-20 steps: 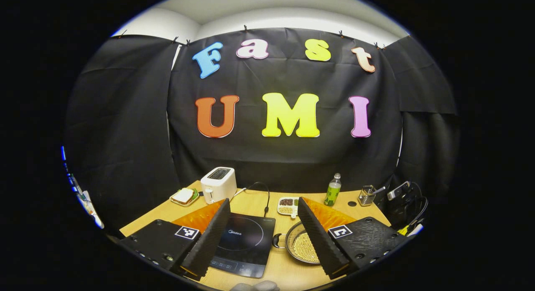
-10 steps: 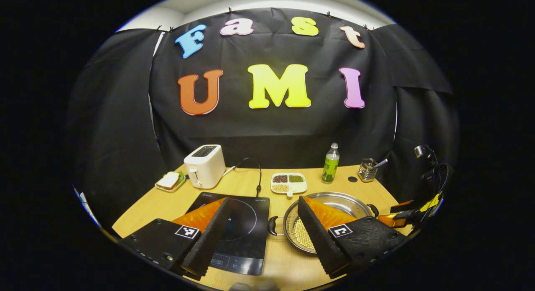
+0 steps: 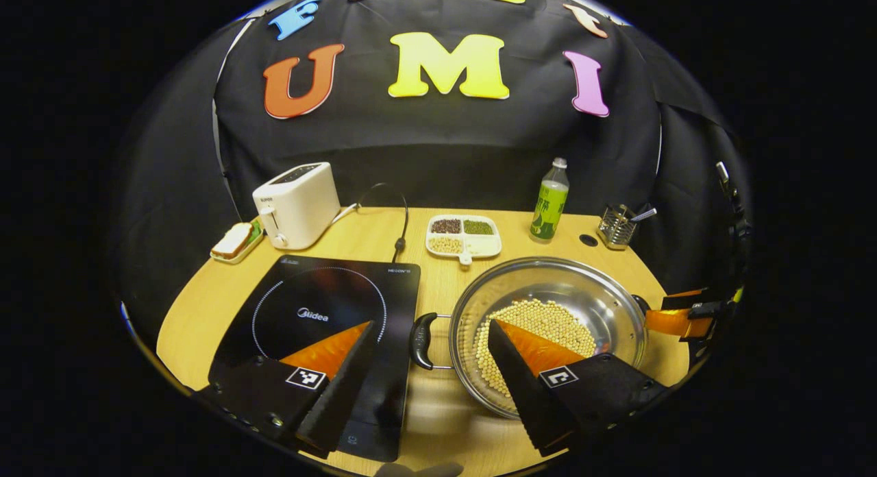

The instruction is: First push the handle of the pot to place it horizontally, then grasp the pot with both hands and set it on the induction cooktop.

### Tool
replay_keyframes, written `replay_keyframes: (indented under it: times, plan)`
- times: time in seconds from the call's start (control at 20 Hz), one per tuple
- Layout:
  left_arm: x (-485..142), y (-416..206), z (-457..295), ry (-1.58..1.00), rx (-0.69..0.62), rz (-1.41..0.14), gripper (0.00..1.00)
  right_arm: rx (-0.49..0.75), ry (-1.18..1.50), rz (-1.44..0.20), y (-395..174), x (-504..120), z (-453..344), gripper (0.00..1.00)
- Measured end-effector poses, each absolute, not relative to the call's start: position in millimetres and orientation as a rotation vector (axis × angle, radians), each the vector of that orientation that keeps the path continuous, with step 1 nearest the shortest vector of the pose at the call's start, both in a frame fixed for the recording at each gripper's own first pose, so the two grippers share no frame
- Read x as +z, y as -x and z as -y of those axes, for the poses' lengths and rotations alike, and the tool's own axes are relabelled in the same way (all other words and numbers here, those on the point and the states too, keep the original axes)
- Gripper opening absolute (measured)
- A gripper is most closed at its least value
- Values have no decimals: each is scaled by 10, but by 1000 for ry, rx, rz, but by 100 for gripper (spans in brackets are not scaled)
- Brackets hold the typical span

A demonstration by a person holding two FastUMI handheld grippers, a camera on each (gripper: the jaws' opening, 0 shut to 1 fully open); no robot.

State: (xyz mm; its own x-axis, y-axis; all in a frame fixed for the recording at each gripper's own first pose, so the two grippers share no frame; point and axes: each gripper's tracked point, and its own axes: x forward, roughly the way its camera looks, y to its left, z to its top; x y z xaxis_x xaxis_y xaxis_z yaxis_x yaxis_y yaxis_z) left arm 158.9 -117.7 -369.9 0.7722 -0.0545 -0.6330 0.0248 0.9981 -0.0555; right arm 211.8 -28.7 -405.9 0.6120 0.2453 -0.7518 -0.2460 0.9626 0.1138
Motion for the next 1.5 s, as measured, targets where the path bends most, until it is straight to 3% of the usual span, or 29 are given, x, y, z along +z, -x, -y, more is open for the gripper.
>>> replay_keyframes:
  times: [0.55,0.8,0.85,0.9,0.95,1.0,1.05,1.2,1.25,1.3,1.5]
  plan:
    - [-4311,-1851,1350,31,-50,-821,98,332,29,-975,-2417,-4506,181,80]
    - [-4343,-1893,1253,6,-11,-833,85,300,33,-1029,-2408,-4572,171,76]
    - [-4344,-1919,1248,9,-6,-835,64,284,36,-1040,-2411,-4581,177,73]
    - [-4356,-1900,1232,10,4,-852,72,265,37,-1056,-2403,-4583,182,72]
    - [-4360,-1924,1224,9,4,-853,70,252,41,-1066,-2403,-4589,189,71]
    - [-4360,-1914,1226,9,6,-863,77,241,42,-1075,-2415,-4589,194,69]
    - [-4348,-1919,1227,5,7,-862,67,233,42,-1079,-2427,-4592,193,67]
    - [-4359,-1922,1237,-4,6,-879,65,225,28,-1078,-2443,-4574,186,64]
    - [-4351,-1925,1237,-4,5,-884,73,217,16,-1065,-2446,-4564,192,62]
    - [-4355,-1927,1234,-5,5,-890,62,212,10,-1064,-2427,-4566,194,61]
    - [-4246,-1841,1252,-1,-24,-886,59,190,2,-1045,-2328,-4401,227,58]
